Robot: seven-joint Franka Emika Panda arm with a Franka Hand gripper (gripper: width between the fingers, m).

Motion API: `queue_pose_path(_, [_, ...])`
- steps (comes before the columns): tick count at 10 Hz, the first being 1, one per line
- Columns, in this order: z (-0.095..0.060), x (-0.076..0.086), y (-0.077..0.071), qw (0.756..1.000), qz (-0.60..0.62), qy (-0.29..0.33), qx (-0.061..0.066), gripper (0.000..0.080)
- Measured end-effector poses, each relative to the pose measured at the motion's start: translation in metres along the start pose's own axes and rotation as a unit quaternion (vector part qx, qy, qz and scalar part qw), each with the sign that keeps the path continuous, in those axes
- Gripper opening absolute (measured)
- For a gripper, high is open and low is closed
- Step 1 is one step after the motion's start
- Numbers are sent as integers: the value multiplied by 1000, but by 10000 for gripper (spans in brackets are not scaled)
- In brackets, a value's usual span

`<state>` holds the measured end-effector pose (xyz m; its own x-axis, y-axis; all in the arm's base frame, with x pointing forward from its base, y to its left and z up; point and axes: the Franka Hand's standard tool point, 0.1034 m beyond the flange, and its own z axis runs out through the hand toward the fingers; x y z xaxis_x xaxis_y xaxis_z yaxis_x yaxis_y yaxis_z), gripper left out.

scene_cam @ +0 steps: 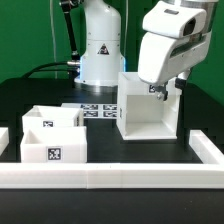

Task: Assemble drawer

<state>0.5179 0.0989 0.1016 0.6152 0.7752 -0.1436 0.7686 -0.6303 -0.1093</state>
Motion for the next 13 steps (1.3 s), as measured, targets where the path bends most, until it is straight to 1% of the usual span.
queue_pose_path(4, [0, 0, 0, 1000, 0, 0, 0, 650])
queue_pose_path(5, [-8, -1, -1, 1000, 7, 1, -3, 650])
queue_pose_path(6, [-24, -2, -5, 1000, 26, 4, -10, 650])
queue_pose_path(7, [-34, -3, -10, 999, 42, 9, -16, 650])
queue_pose_path(9, [-48, -8, -21, 998, 66, 10, -20, 650])
queue_pose_path(10, [-49, -12, -29, 997, 73, 14, -13, 650])
queue_pose_path(13, [-44, -13, -29, 994, 111, 13, -8, 650])
